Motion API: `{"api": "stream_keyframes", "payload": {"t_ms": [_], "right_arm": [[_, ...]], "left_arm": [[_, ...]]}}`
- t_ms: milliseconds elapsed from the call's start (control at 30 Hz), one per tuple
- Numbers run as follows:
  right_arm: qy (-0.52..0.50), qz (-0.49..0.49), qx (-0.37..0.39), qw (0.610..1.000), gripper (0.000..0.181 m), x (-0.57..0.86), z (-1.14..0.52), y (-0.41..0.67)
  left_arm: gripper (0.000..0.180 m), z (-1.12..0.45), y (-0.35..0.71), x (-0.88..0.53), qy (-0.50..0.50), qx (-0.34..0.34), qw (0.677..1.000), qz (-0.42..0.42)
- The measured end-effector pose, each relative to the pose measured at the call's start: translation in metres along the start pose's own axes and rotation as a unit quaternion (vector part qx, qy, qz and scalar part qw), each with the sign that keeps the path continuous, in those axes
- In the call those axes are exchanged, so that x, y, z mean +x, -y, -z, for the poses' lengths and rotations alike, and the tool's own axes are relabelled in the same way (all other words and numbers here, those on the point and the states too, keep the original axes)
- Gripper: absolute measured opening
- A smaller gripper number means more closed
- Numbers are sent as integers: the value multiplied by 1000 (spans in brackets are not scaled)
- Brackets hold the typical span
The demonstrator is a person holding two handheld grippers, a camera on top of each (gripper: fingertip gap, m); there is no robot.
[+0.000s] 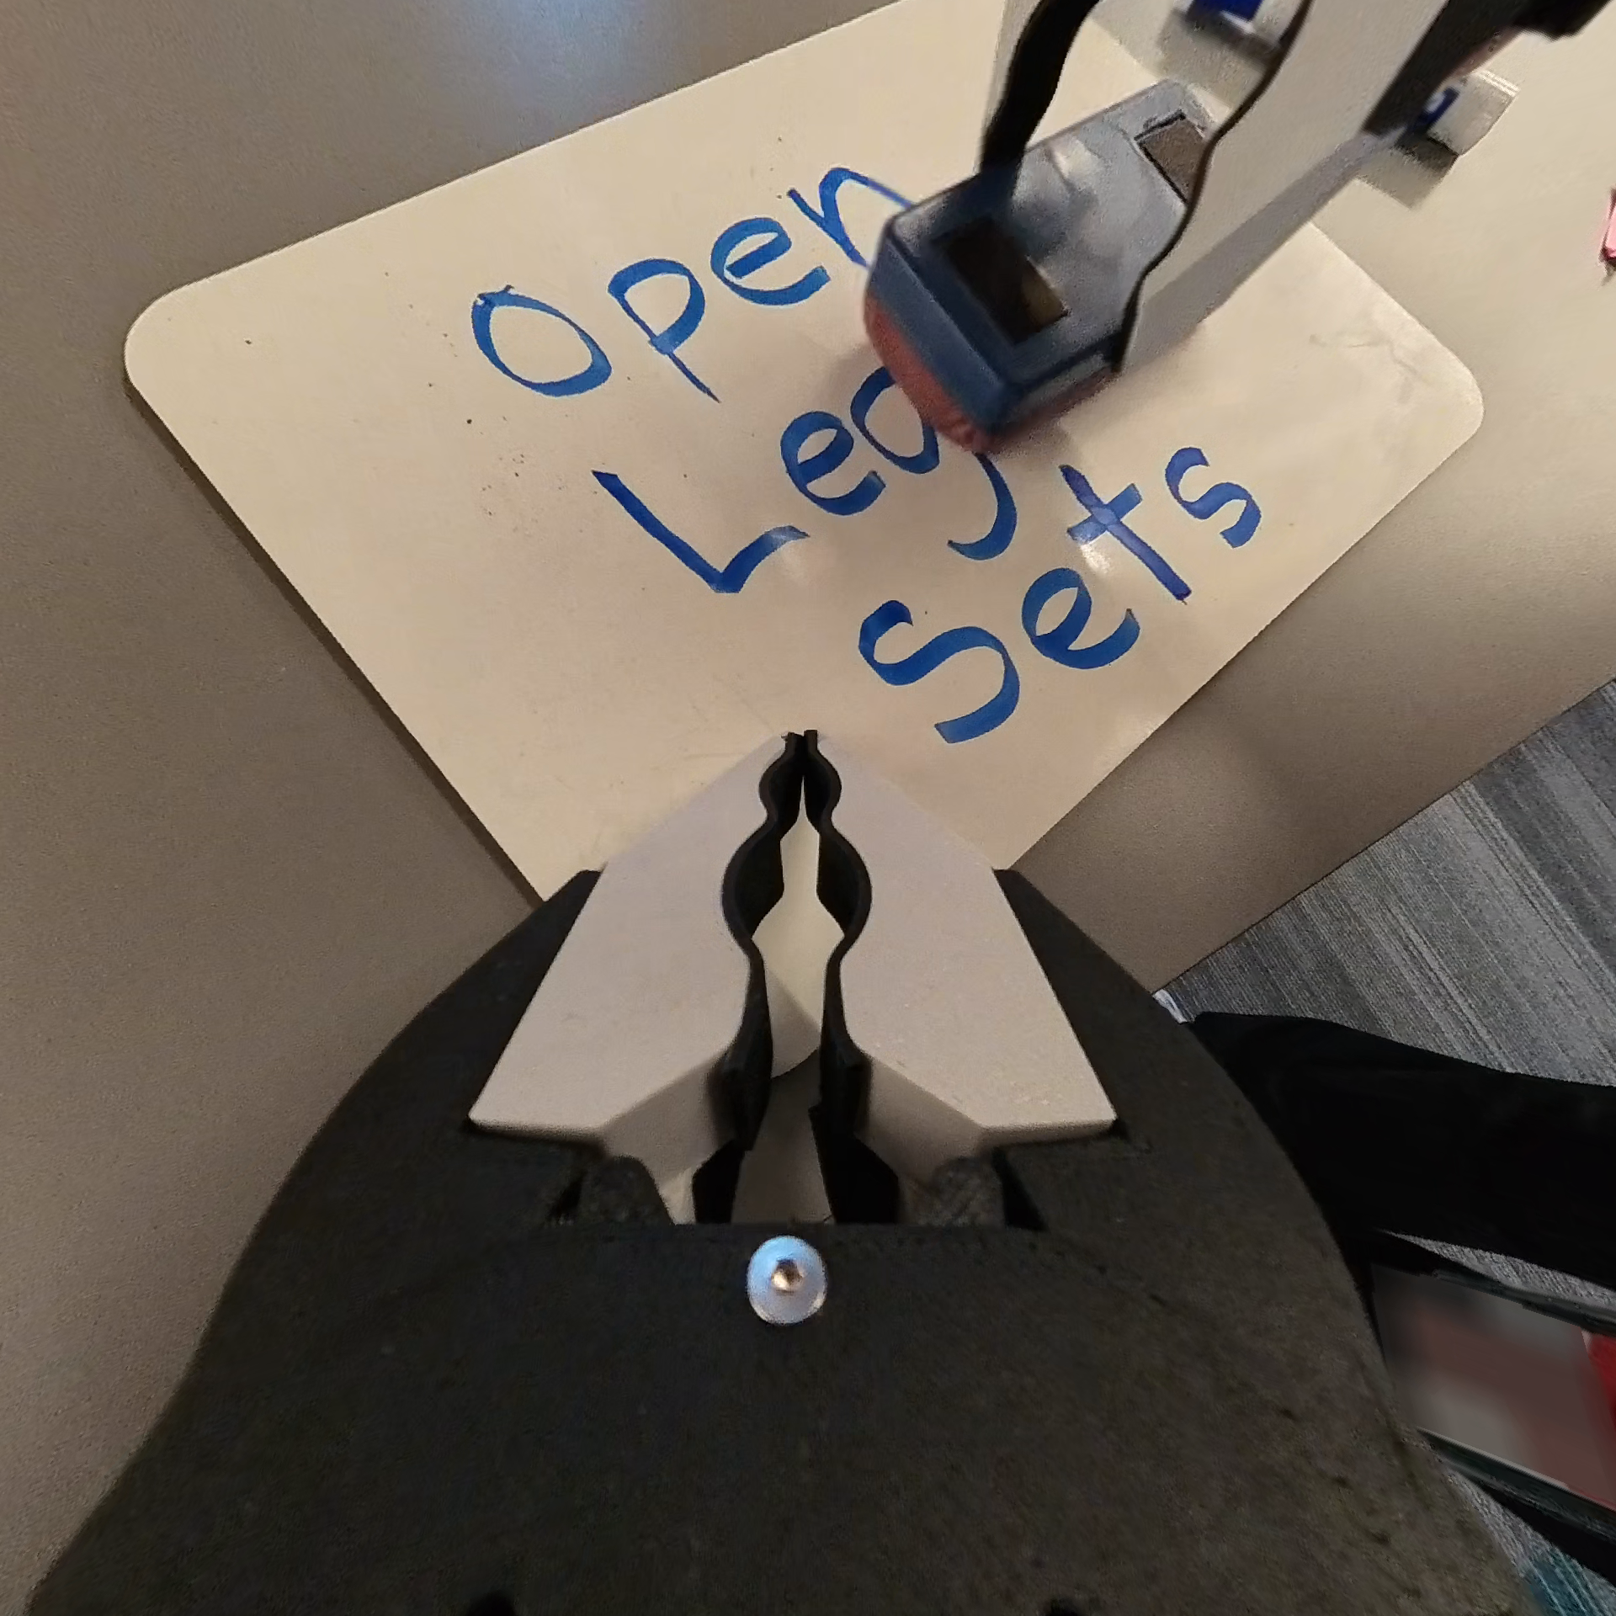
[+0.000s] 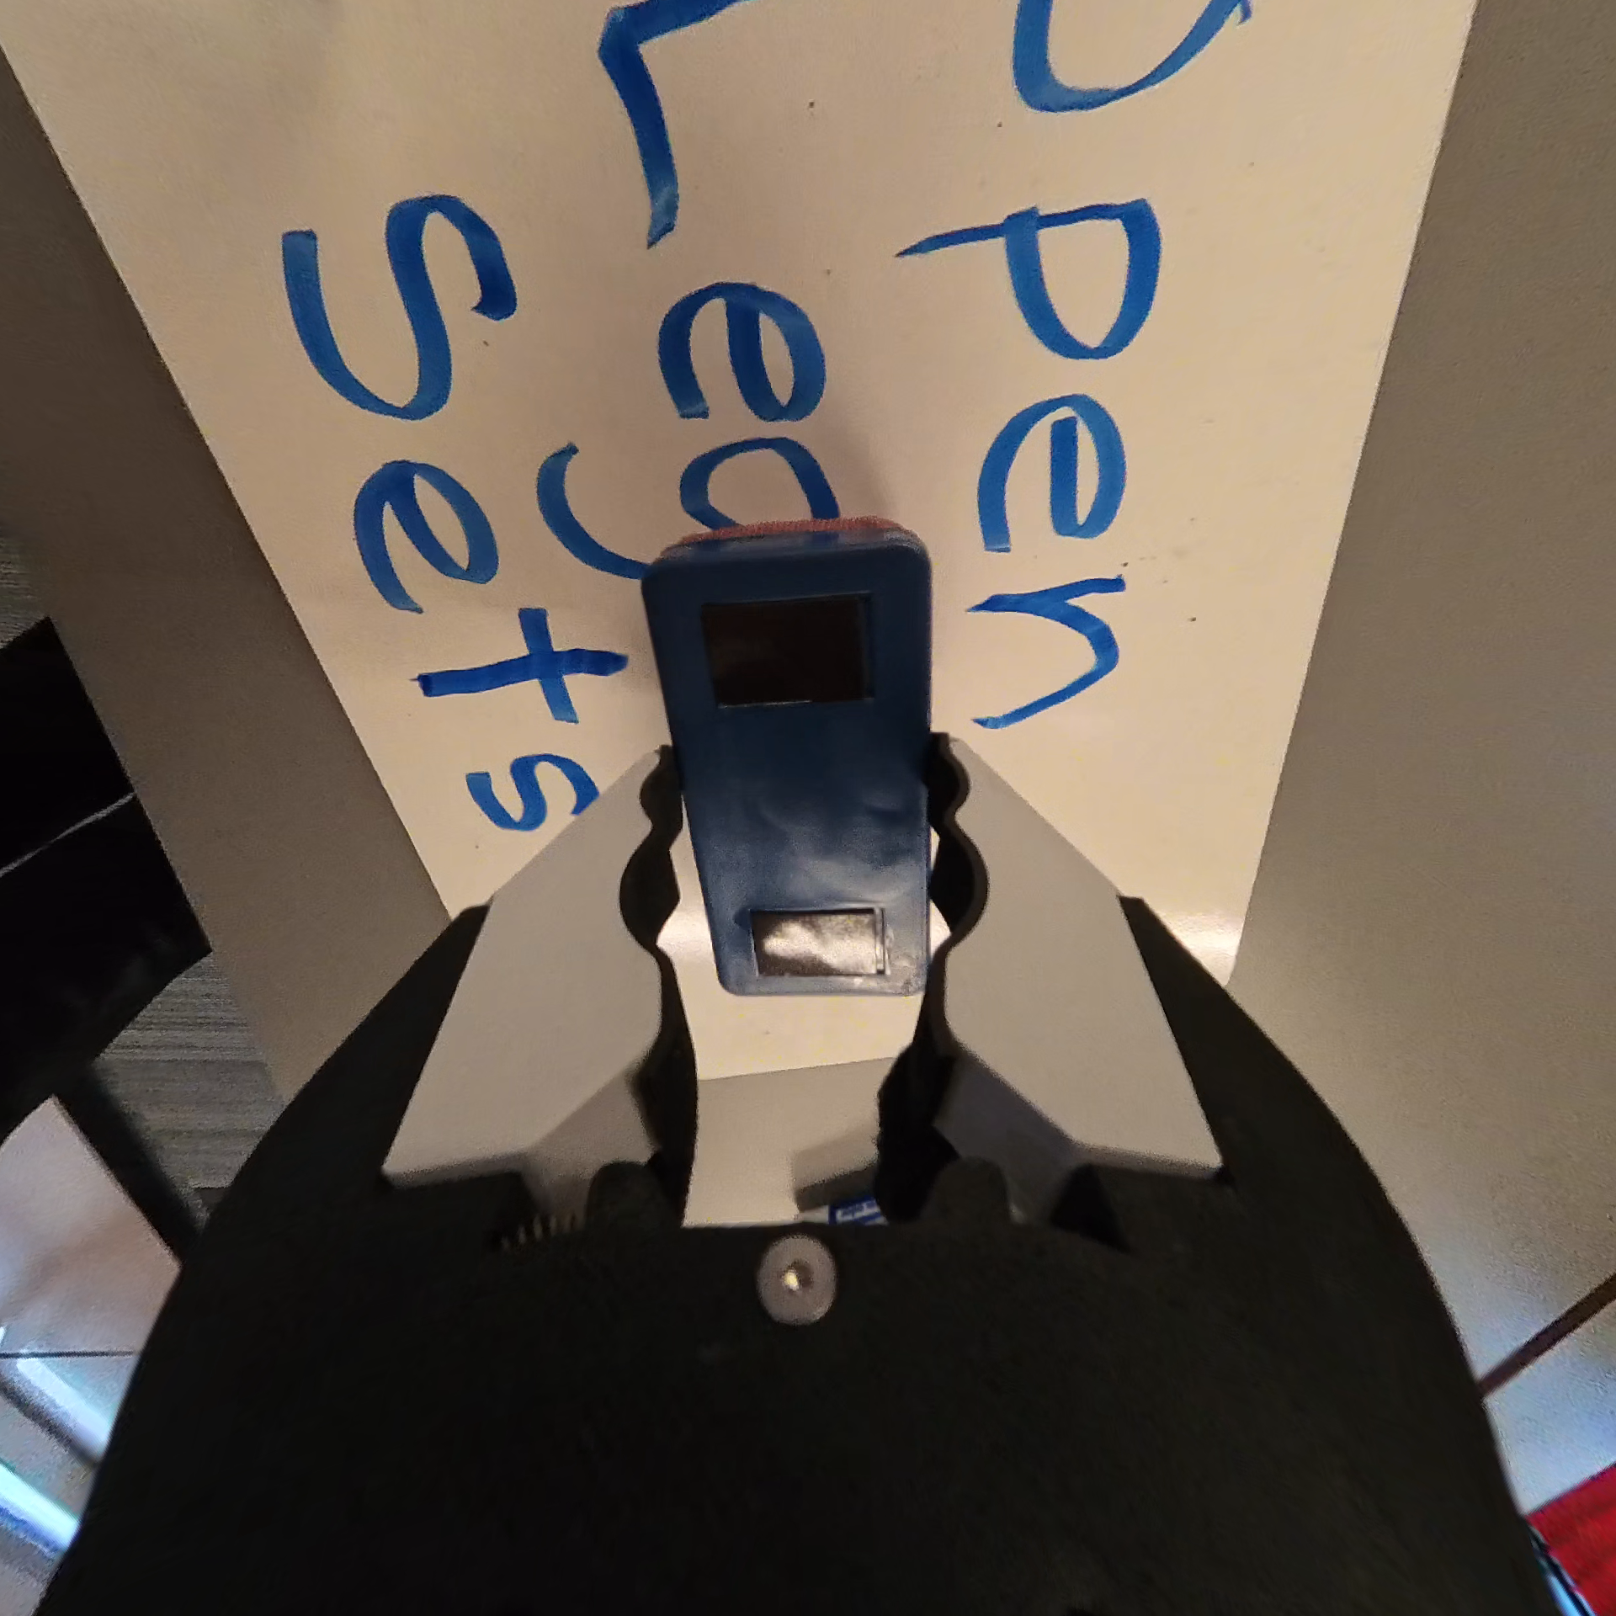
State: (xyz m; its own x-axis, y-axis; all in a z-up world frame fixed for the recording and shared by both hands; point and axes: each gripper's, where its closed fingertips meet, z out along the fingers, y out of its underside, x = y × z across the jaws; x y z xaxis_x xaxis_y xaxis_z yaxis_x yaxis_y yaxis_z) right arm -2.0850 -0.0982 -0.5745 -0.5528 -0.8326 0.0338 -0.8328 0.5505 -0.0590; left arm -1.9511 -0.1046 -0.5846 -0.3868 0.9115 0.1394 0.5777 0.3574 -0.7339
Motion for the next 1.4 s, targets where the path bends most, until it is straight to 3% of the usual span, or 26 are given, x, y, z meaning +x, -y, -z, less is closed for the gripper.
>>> {"api": "stream_keyframes", "payload": {"t_ms": [200, 300, 767, 1133, 1400], "right_arm": [[12, -9, 0, 1000, 56, -2, 0, 1], [-1, 43, -18, 999, 56, -7, 0, 1], [-16, 35, 29, 999, 56, 5, 0, 25], [-67, 206, -27, 976, 56, -11, 1, 32], [-74, 242, -42, 967, 56, -13, 0, 37]], "left_arm": [[0, 1, -1, -2, 0, 1, 1000, -1], [0, 2, -1, -2, 1, 4, 1000, -5], [0, 2, -1, -2, 2, -3, 1000, -12], [0, 1, -1, -3, 2, 0, 1000, -16], [0, 0, 0, -4, 2, -1, 1000, -17]]}}
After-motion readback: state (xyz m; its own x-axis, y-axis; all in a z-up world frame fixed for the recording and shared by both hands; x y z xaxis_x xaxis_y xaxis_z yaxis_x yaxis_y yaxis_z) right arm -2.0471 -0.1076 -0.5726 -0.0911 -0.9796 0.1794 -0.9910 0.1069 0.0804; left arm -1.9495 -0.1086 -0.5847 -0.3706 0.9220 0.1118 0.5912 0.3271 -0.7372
